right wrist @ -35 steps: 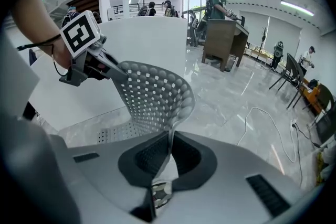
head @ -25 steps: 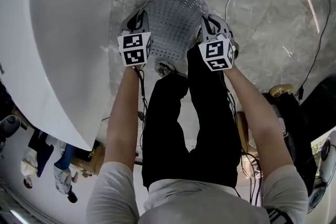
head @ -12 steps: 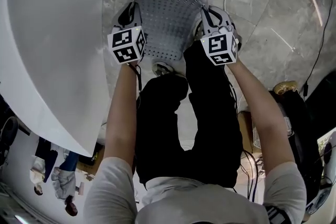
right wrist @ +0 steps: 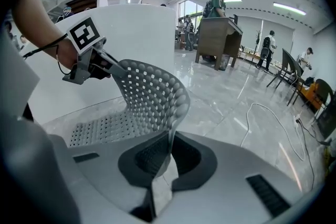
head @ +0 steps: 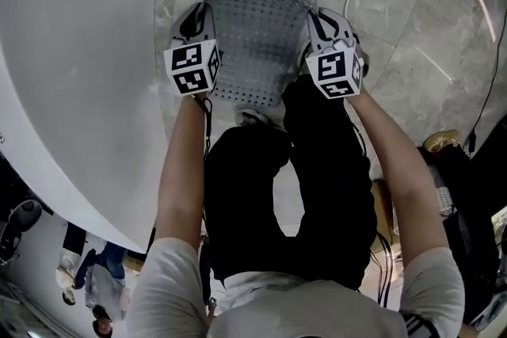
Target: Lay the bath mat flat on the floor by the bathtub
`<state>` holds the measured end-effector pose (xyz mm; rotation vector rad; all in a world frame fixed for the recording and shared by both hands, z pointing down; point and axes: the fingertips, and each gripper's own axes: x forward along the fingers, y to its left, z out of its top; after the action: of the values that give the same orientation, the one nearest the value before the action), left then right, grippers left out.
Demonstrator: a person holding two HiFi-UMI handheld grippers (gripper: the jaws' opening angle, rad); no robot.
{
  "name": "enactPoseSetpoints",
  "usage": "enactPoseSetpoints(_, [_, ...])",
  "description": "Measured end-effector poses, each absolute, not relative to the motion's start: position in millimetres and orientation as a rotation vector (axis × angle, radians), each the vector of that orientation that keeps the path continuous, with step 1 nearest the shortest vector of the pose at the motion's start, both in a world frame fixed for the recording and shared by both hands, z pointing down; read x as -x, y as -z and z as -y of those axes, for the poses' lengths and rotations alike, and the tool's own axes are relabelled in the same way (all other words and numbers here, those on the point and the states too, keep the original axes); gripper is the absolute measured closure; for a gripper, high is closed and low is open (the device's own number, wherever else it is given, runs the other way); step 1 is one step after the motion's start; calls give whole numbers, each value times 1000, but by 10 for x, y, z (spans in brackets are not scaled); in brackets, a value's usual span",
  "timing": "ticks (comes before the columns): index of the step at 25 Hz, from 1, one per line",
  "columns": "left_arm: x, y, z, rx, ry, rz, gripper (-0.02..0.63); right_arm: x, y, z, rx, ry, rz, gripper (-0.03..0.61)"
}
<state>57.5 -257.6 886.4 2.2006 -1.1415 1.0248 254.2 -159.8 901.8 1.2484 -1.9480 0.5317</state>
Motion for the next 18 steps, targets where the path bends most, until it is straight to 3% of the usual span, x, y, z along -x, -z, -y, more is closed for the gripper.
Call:
enactPoseSetpoints(12, [-722, -9306, 2620, -2284, -966, 1179, 584, -2580, -9438, 1714, -1450, -552, 1981, 558])
enactPoseSetpoints(18, [-864, -9454, 2633, -2552, -1091, 986, 584, -2587, -9638, 1776, -1535, -495, 1998, 558])
